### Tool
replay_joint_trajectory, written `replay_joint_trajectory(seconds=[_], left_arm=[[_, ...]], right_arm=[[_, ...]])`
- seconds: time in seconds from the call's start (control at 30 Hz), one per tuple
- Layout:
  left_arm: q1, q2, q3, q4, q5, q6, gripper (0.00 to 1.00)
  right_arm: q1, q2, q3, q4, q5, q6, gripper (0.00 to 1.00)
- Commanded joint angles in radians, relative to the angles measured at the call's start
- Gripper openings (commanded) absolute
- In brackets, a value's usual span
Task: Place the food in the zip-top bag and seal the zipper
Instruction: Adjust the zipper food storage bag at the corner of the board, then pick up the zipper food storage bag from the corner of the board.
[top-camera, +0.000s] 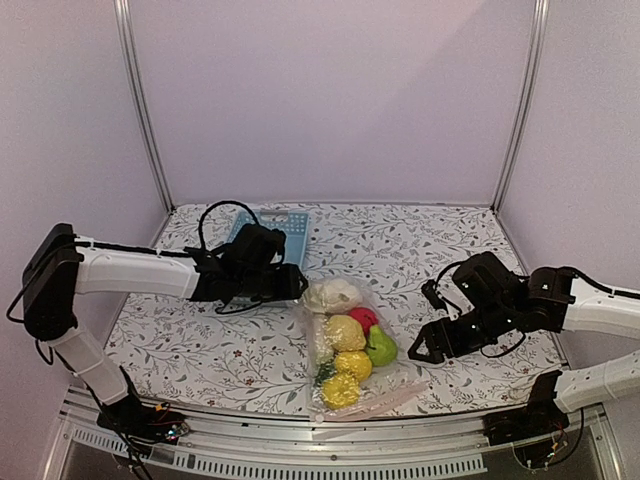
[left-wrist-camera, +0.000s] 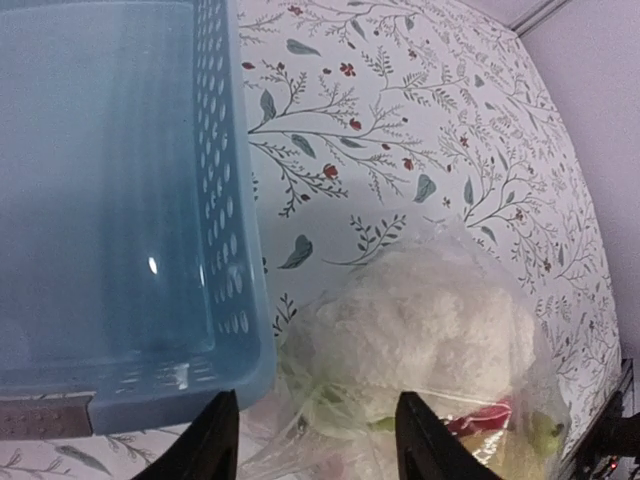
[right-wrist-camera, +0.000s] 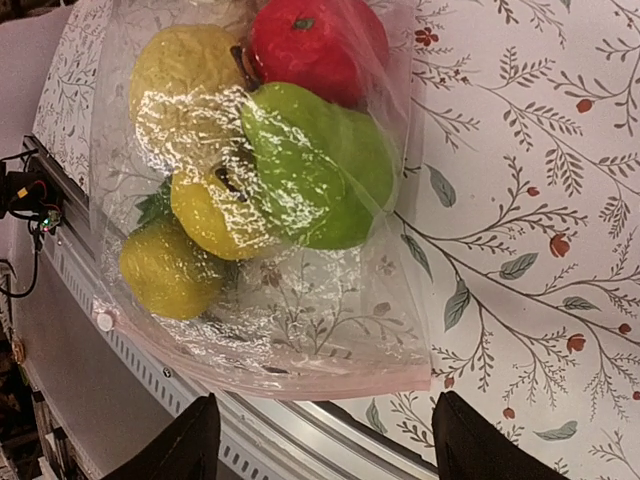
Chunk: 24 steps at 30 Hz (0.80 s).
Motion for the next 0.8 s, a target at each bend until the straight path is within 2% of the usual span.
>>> replay_joint_trajectory(seconds=[0.0,0.1,0.2,0.5,0.77], left_arm=[[0.000,-0.106,-0.010,-0.022,0.037,0.015,0.66],[-0.016,-0.179,-0.036,-0.058,0.065,0.005,0.79],[-0.037,-0.245,-0.063,-0.115,0.077,-0.017,0.84],[-0.052,-0.430,-0.170,-0.183,0.092,-0.088,0.88],[-0.051,-0.485,-0.151,-0.254,0.075,-0.070,0.90]], right_arm=[[0.072,0.010,-0.024,0.084,-0.029,-0.019,0.72],[0.170,0.029,-0.005,0.090,0.028,-0.062,0.71],[0.272,0.049,0.019,0.099,0.128,-0.107,0.71],[0.517,0.211,0.096,0.050,0.574,-0.250,0.73],[0.637,0.330,0.102,0.104,0.699,-0.336,0.77]])
